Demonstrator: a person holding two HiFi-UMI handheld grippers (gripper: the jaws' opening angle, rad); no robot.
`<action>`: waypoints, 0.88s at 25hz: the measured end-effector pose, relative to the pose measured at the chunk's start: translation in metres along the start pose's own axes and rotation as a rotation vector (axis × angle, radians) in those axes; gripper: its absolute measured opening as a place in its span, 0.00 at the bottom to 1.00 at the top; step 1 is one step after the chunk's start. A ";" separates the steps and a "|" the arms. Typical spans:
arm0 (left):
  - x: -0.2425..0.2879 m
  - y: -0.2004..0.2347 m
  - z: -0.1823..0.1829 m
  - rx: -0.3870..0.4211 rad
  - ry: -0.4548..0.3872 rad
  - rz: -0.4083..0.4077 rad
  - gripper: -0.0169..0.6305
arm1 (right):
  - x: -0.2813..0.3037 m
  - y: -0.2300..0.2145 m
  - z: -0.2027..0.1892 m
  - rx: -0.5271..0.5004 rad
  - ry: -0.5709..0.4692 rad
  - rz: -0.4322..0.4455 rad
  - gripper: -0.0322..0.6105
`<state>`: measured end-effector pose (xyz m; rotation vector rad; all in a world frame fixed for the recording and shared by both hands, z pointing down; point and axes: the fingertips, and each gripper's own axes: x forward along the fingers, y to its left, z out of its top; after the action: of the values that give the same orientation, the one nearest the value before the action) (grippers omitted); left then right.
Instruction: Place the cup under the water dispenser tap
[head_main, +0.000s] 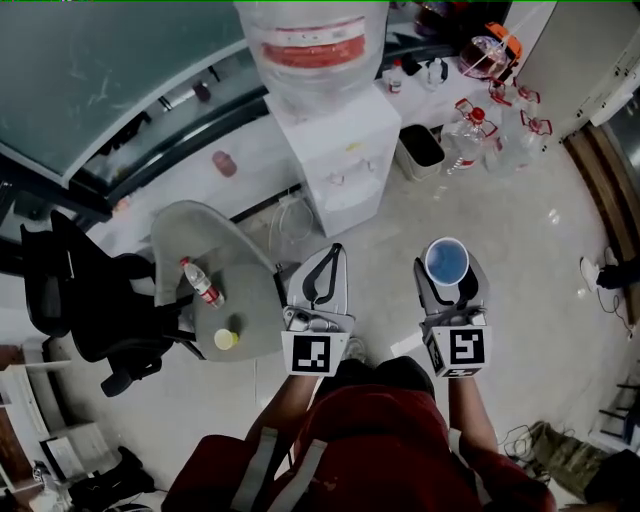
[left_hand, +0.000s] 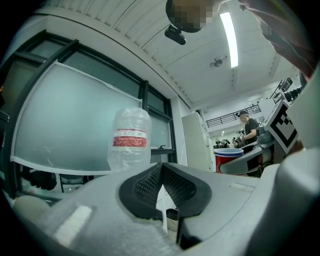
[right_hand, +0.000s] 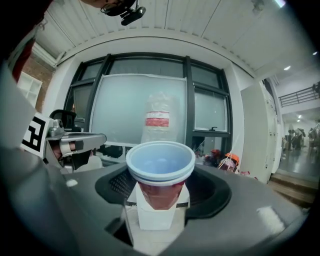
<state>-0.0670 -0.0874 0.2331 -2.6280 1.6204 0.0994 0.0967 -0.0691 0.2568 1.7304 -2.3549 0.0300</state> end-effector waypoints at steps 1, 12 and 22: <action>0.003 0.003 -0.003 0.001 0.004 0.007 0.02 | 0.007 0.000 -0.004 0.003 0.007 0.009 0.51; 0.055 0.018 -0.081 -0.010 0.078 0.087 0.02 | 0.091 -0.017 -0.078 0.047 0.068 0.117 0.51; 0.109 0.024 -0.196 -0.020 0.170 0.194 0.02 | 0.174 -0.040 -0.171 0.082 0.118 0.206 0.51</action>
<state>-0.0346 -0.2109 0.4195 -2.5490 1.9347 -0.1042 0.1134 -0.2209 0.4517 1.4680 -2.4644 0.2570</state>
